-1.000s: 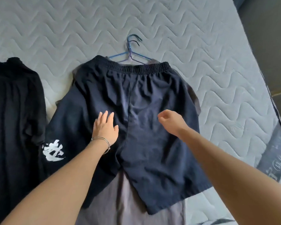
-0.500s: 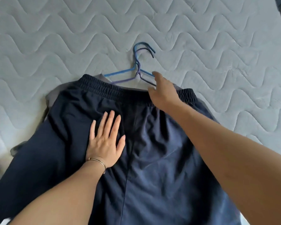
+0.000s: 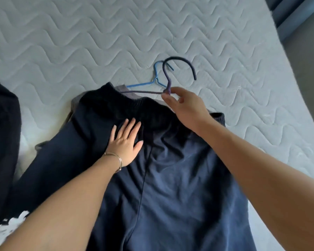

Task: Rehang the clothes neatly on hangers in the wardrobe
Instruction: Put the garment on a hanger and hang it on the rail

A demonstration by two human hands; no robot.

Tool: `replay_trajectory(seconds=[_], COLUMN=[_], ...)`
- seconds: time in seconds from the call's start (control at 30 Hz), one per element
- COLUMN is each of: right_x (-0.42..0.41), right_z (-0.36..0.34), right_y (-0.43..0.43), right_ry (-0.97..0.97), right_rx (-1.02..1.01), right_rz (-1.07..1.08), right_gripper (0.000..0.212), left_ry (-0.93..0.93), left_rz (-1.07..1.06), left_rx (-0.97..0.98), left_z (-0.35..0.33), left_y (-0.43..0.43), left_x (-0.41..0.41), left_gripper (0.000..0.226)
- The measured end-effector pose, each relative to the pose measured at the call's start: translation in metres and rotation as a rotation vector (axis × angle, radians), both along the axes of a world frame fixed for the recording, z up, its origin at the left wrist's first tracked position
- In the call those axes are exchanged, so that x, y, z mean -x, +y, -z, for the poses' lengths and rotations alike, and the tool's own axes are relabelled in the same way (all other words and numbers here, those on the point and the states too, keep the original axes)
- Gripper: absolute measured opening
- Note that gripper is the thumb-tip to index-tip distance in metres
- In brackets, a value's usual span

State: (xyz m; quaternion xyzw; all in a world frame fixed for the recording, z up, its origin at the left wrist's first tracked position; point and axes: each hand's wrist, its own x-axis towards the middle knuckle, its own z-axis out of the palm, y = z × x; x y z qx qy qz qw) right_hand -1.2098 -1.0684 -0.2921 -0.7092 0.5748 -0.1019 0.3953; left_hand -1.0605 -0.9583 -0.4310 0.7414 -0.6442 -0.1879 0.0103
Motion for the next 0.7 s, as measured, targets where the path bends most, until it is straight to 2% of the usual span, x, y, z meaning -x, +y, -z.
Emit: replay_trajectory(seconds=[0.1,0.17,0.3,0.37,0.5,0.6,0.7], right_x=[0.006,0.007,0.01,0.011,0.007,-0.006,-0.026], right_z=[-0.035,-0.064,-0.134,-0.174,-0.263,-0.327,-0.385], right_y=[0.028,0.046,0.098,0.128,0.181,0.213,0.248], right_ry=[-0.026,-0.066,-0.174,-0.268,-0.414,-0.489,-0.643], right_rx=[-0.011,-0.016,-0.043,-0.091,-0.271,-0.31,-0.36], right_rz=[0.006,0.0,0.004,0.019,-0.004,-0.042,0.002], right_gripper=[0.023,0.023,0.023,0.023,0.022,0.026,0.028], left_ry=[0.326,0.515,0.723,0.811,0.779,0.737,0.677], left_rz=[-0.105,-0.219,-0.367,-0.383,-0.342,-0.313,-0.261], left_rx=[-0.168,-0.066,0.197,0.26,0.353,0.387,0.411], left_z=[-0.045,-0.088,-0.18,-0.229,-0.334,-0.409,-0.475], left_y=[0.005,0.02,0.074,0.106,0.156,0.187,0.224], left_x=[-0.002,0.002,0.012,0.011,-0.006,-0.02,-0.027], left_gripper=[0.049,0.038,0.011,0.015,0.019,0.011,0.012])
